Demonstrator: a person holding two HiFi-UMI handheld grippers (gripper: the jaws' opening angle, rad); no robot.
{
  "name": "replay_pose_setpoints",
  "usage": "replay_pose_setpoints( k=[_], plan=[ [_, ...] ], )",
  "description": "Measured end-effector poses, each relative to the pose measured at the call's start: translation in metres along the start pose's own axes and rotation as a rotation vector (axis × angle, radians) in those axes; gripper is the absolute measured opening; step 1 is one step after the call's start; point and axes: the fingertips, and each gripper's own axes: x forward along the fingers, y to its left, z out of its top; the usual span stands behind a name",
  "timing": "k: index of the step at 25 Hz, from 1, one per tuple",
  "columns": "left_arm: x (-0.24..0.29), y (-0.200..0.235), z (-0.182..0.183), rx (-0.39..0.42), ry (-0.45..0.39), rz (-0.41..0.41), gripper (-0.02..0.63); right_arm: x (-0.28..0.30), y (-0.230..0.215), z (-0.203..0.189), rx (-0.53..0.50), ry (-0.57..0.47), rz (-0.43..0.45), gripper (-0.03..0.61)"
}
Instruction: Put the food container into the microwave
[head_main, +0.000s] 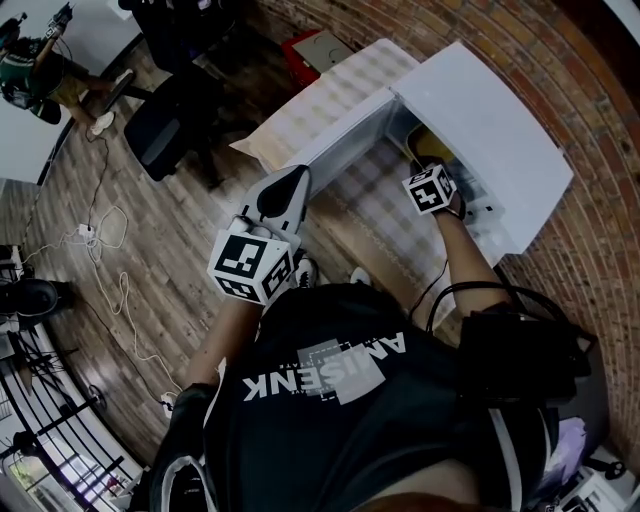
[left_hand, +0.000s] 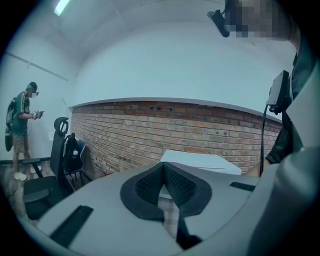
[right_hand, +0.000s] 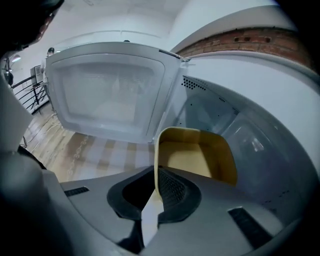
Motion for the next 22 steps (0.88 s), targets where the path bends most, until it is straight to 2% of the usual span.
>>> replay_pose_setpoints(
  k=[8, 18, 22],
  plan=[
    [0.000, 0.001, 0.001, -0.007, 0.003, 0.018, 0.012, 0.016, -0.023, -0.009, 0.043, 0.020, -0.060, 0.046],
    [0.001, 0.002, 0.003, 0.012, 0.002, 0.050, 0.012, 0.039, -0.045, -0.023, 0.034, 0.059, -0.142, 0.046],
    [0.003, 0.001, 0.005, 0.003, -0.003, 0.054, 0.012, 0.038, -0.053, -0.022, 0.059, 0.051, -0.162, 0.048]
  ],
)
